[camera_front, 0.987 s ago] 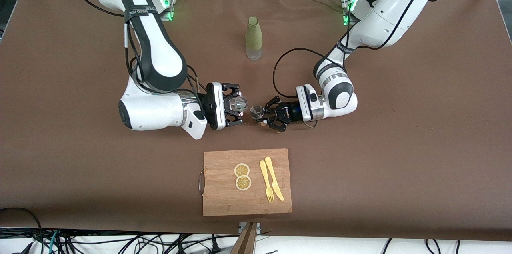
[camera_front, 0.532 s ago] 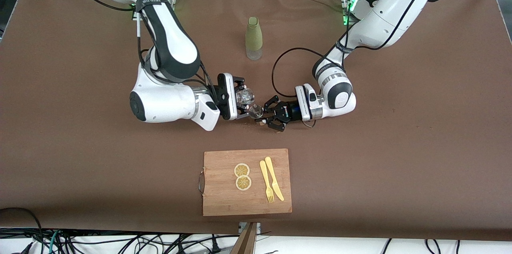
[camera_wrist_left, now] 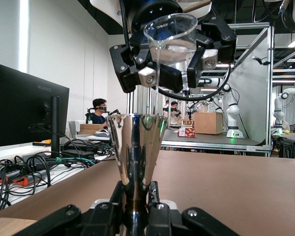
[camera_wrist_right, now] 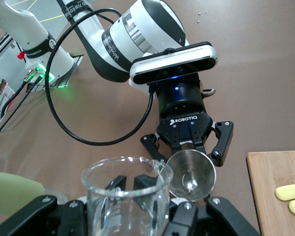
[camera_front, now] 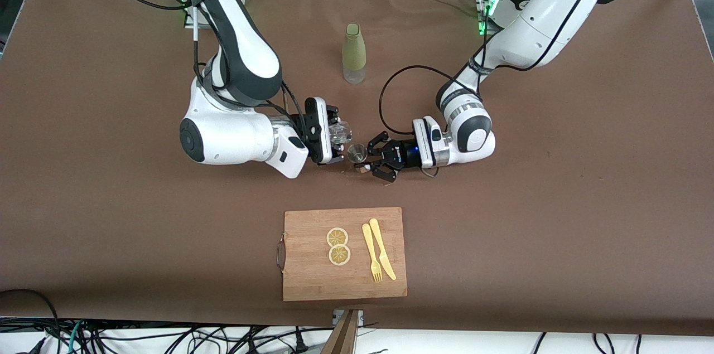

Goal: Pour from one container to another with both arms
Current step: 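Tilt the beaker with the right gripper, pouring into the held jigger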

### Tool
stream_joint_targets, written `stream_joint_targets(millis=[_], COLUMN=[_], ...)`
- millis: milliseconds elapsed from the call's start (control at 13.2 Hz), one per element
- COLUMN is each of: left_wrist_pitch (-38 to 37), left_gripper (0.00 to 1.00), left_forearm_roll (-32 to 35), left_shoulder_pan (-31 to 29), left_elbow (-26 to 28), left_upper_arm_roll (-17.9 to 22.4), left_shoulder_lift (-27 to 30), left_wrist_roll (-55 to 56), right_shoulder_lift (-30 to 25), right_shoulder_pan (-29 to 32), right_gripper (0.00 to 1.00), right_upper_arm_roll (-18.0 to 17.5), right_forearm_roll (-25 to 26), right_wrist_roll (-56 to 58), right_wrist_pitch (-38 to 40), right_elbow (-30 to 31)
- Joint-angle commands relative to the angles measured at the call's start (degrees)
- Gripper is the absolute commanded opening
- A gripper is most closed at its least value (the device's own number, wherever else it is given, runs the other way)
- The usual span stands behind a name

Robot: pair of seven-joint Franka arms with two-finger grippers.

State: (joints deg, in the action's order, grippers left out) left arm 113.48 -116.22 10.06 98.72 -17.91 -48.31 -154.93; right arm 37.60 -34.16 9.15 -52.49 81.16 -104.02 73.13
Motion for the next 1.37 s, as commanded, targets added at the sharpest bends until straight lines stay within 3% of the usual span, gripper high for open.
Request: stream_joint_targets(millis=[0,911,1291], left_wrist_pitch=[-1.07,-2.74,-3.26], left_gripper=[0.00,0.00,0.00], left_forearm_roll=[-2.17,-2.43,-2.43], left_shoulder_pan=[-0.75,-1.28,-1.36], left_elbow=[-0.72,-0.37,-0.19], left_upper_arm_roll=[-1.16,-1.86,-1.86], left_shoulder_lift=[-1.17,-1.26,-1.26], left_wrist_roll=[-0.46,0.24,0.24], right_shoulder_lift=[-0.95,-0.42,-1.48], right_shoulder_pan=[-1.53,-2.06,-1.53], right_gripper=[0.00,0.00,0.00], right_upper_arm_roll=[0.08,0.07,-0.01], right_forearm_roll=[1.33,0.98,-1.55], right_wrist_roll=[-3.01,-3.73,0.40], right_wrist_pitch=[-1.26,-4.53,-4.35], right_elbow=[0.26,0.26,0.70])
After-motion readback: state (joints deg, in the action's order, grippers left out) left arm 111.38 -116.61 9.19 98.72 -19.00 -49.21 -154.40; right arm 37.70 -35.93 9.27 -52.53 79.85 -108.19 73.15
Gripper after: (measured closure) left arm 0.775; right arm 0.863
